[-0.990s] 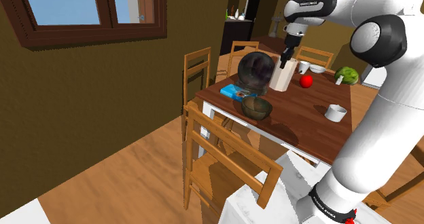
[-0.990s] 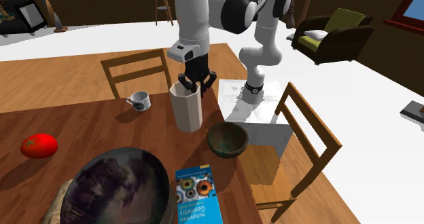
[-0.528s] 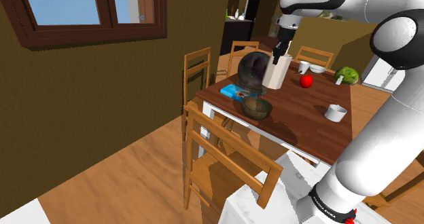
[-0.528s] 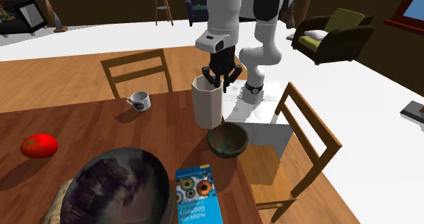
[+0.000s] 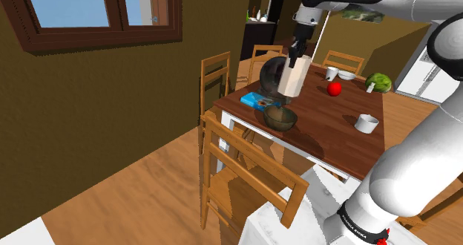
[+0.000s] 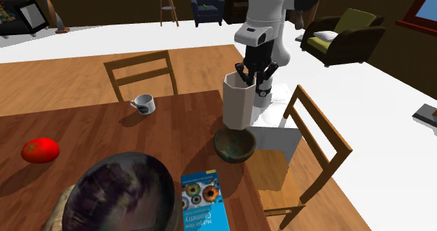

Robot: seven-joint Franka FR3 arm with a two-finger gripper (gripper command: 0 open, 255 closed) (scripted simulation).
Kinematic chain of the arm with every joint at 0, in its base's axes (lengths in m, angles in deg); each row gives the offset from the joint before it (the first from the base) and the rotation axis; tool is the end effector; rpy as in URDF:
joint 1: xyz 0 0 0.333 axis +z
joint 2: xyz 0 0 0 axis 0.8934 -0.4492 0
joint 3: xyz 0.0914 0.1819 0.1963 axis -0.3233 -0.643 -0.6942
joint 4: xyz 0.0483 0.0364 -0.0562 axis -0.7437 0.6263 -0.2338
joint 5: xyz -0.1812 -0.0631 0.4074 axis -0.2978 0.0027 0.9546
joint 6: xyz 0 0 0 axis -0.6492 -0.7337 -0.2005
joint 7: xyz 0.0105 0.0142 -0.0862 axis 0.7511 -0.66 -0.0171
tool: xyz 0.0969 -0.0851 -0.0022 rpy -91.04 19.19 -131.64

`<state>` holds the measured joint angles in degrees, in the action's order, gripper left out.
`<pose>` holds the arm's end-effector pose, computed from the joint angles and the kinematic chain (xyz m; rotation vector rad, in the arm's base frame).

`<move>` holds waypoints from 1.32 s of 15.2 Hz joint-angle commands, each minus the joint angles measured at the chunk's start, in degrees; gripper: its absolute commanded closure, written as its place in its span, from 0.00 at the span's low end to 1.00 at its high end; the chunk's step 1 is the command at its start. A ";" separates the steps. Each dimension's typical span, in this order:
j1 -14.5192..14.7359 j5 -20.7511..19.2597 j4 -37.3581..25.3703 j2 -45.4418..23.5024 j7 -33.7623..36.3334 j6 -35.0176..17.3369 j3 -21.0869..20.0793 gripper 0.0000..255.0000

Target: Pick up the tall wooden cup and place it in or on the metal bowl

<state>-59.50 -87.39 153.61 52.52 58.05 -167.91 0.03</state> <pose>0.5618 -0.1630 0.5597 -3.1188 -0.2541 -0.0012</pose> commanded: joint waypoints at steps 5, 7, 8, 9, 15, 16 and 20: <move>0.04 -0.35 5.44 1.09 0.45 -4.44 -0.16 1.00; 0.02 -0.41 7.16 1.26 0.49 -6.00 -0.15 1.00; 0.01 -0.44 8.00 1.32 0.50 -6.77 -0.15 1.00; 0.00 -0.46 8.82 1.37 0.51 -7.55 -0.14 1.00; -0.07 -0.51 13.46 1.39 0.50 -12.17 -0.04 1.00; -0.09 -0.50 14.19 1.35 0.49 -12.94 -0.01 1.00; -0.14 -0.45 16.96 1.05 0.40 -16.00 0.09 1.00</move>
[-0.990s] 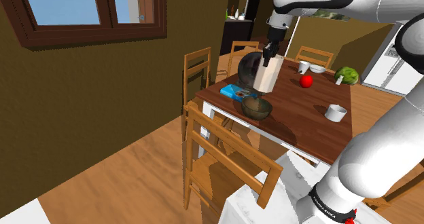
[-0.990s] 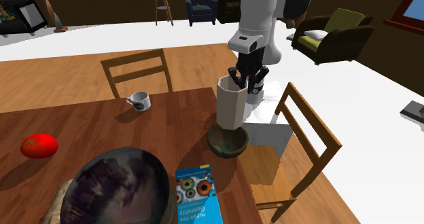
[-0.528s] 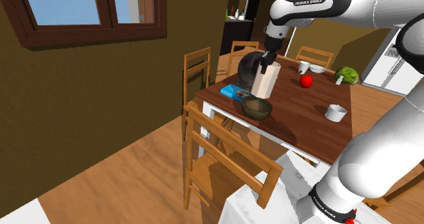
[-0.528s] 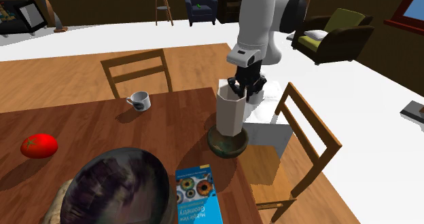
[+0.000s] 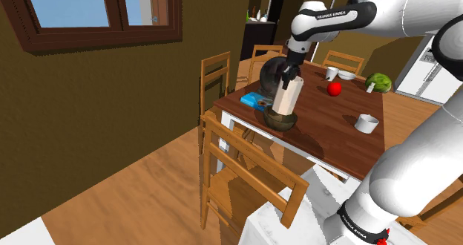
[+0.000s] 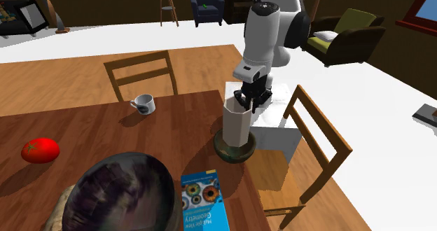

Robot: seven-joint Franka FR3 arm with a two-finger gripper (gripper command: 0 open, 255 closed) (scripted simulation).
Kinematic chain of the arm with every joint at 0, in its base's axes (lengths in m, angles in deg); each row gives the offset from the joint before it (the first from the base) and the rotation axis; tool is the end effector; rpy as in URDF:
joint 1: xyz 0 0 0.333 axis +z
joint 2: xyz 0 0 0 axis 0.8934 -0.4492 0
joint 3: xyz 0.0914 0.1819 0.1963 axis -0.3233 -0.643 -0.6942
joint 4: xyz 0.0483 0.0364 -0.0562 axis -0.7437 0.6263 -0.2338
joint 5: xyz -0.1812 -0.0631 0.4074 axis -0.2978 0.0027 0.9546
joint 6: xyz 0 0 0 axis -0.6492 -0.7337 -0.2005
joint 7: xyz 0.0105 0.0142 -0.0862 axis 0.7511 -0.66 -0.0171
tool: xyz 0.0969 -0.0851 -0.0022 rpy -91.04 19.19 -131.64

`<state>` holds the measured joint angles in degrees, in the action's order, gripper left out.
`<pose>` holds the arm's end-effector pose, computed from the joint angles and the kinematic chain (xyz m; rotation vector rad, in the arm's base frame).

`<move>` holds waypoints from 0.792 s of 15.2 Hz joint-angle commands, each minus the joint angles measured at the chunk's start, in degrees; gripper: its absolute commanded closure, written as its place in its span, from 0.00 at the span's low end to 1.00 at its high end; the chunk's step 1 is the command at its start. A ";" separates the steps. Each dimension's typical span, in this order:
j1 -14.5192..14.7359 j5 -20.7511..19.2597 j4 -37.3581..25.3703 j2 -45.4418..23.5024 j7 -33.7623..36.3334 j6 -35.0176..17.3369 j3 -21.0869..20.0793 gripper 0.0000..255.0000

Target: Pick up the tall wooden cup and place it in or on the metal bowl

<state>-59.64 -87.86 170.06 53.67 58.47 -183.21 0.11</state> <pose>0.5584 -0.1602 0.4402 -3.1187 -0.2518 0.0002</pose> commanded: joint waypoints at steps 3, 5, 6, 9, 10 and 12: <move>-0.04 0.13 2.74 -0.53 -0.13 -3.33 0.12 1.00; -0.04 0.13 2.74 -0.53 -0.13 -3.33 0.12 1.00; -0.04 0.13 2.74 -0.53 -0.13 -3.33 0.12 1.00; -0.04 0.13 2.73 -0.53 -0.13 -3.33 0.12 1.00; -0.04 0.13 2.73 -0.53 -0.13 -3.33 0.12 1.00; -0.04 0.13 2.72 -0.53 -0.13 -3.32 0.12 0.00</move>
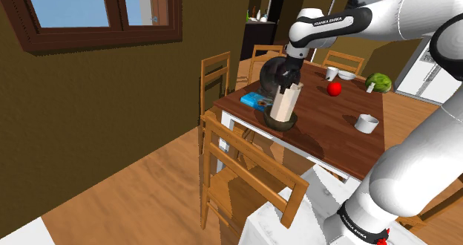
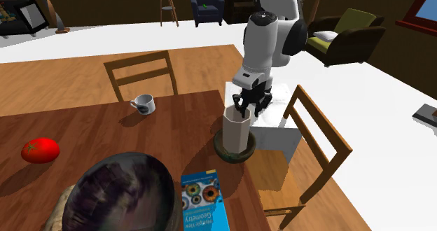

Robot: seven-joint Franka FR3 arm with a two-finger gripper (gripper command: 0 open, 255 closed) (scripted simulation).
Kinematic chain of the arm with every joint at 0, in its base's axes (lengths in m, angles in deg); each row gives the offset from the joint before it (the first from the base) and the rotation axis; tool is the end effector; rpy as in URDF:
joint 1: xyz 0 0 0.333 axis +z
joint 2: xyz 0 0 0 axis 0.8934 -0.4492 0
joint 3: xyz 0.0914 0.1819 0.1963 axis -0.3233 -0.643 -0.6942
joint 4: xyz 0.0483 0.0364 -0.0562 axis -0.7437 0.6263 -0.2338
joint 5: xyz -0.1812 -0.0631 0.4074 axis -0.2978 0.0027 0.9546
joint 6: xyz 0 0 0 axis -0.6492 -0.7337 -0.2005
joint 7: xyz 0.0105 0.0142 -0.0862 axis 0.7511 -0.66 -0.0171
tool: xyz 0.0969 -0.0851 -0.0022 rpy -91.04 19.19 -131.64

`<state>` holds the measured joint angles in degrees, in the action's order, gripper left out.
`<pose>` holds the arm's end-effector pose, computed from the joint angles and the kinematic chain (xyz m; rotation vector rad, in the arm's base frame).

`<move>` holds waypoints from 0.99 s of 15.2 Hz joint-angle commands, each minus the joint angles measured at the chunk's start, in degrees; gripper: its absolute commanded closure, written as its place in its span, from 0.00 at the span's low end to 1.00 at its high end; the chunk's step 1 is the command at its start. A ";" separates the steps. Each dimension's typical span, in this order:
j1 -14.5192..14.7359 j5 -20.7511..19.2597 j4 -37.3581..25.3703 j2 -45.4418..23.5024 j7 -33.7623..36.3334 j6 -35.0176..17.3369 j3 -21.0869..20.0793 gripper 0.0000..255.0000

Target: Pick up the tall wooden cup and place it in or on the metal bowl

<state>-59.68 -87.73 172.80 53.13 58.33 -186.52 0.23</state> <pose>0.5573 -0.1599 0.4146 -3.1191 -0.2522 -0.0012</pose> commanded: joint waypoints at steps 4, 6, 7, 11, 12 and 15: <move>0.00 0.00 -0.01 0.01 -0.01 -0.01 0.00 0.00; 0.03 -0.08 -1.61 0.33 0.08 1.89 -0.07 0.00; 0.05 -0.13 -3.30 0.57 0.13 3.81 -0.13 0.00; 0.09 -0.17 -6.50 0.80 0.16 7.23 -0.21 0.00; 0.09 -0.17 -6.51 0.79 0.16 7.23 -0.21 0.00; 0.09 -0.17 -6.51 0.79 0.16 7.23 -0.21 0.00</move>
<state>-59.59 -87.89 166.29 53.91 58.49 -179.31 0.02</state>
